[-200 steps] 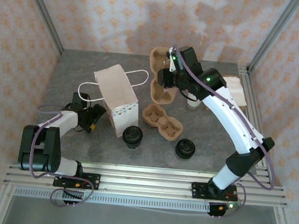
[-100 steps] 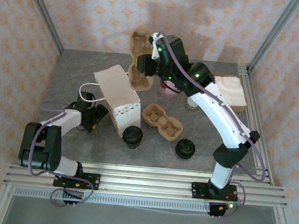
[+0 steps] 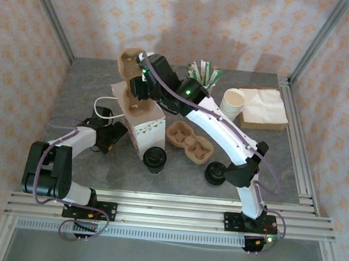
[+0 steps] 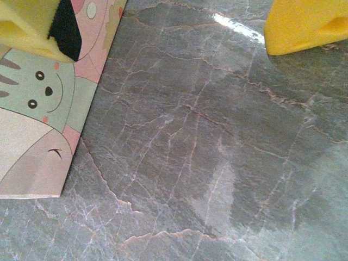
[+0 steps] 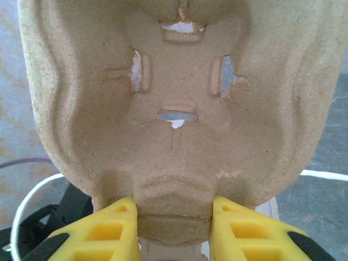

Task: Pack the takeout coffee

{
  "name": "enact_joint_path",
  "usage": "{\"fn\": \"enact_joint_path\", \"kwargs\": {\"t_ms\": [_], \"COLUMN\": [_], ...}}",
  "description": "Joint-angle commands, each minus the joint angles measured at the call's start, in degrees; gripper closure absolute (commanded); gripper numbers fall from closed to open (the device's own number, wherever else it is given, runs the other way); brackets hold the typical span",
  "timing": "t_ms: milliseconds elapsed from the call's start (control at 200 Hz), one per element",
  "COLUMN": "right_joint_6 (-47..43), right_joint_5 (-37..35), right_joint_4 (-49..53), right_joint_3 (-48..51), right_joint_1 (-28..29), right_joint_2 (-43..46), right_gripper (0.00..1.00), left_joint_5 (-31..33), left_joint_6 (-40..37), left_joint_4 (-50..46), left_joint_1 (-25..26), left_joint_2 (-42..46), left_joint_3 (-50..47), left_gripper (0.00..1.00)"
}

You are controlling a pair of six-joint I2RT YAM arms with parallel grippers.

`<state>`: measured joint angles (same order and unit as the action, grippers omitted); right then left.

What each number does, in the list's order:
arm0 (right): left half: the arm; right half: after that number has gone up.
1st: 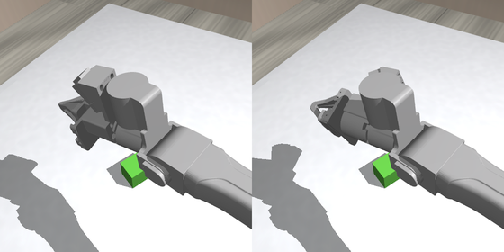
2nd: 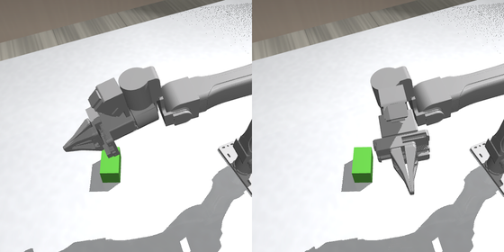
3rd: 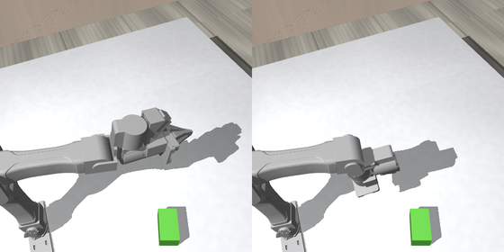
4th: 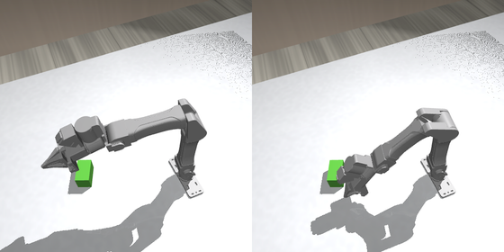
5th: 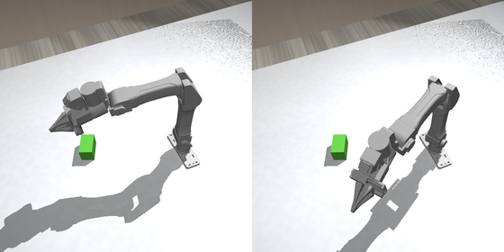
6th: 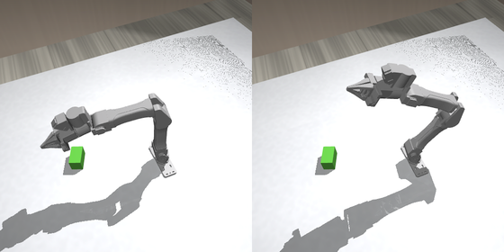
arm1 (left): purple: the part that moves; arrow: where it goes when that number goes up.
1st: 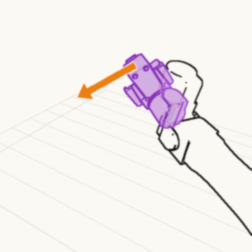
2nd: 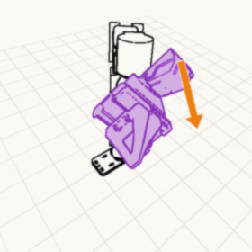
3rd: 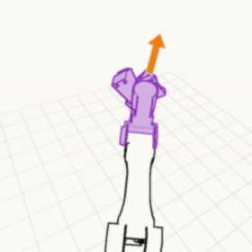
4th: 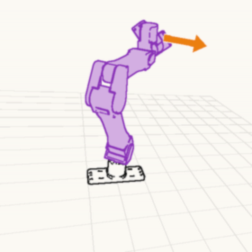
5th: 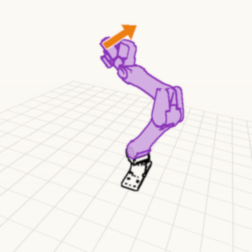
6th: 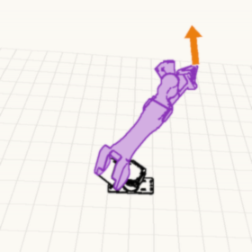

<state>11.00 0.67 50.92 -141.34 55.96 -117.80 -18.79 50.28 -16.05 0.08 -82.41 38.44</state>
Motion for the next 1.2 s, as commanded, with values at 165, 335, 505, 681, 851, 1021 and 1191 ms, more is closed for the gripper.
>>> {"fn": "enact_joint_path", "kwargs": {"t_ms": [165, 335, 505, 681, 851, 1021, 1191], "right_joint_6": [-3.1, -3.2, -3.7, -3.2, -2.8, -3.1, -3.4], "right_joint_5": [-3.3, -3.4, -3.1, -3.0, -3.1, -2.0, -1.4], "right_joint_4": [4.0, 8.7, 11.2, 15.7, 18.1, 19.8, 21.7], "right_joint_3": [-1.8, -2.4, -3.0, -6.2, -7.7, -8.2, -8.6], "right_joint_1": [0.1, 0.3, 0.8, 1.1, 1.1, 1.1, 1.1], "right_joint_2": [-1.5, -2.7, -3.6, -6.0, -7.3, -7.9, -8.7], "right_gripper": [0.72, 0.72, 0.73, 0.73, 0.73, 0.73, 0.73], "left_joint_5": [-10.0, -9.7, -9.8, -9.6, -9.1, -8.9, -8.5], "left_joint_6": [-0.1, -0.4, -0.6, -0.7, -1.0, -1.4, -1.7], "left_joint_4": [5.8, 5.4, 5.2, 5.0, 4.6, 4.1, 3.5], "left_joint_1": [3.4, 3.4, 3.4, 3.4, 3.4, 3.5, 3.4], "left_joint_2": [-3.6, -3.8, -4.1, -4.2, -4.2, -4.6, -5.0], "left_joint_3": [-0.8, -0.4, -0.1, 0.0, 0.2, 0.9, 1.6], "left_gripper": [0.11, 0.11, 0.11, 0.11, 0.11, 0.11, 0.1]}}
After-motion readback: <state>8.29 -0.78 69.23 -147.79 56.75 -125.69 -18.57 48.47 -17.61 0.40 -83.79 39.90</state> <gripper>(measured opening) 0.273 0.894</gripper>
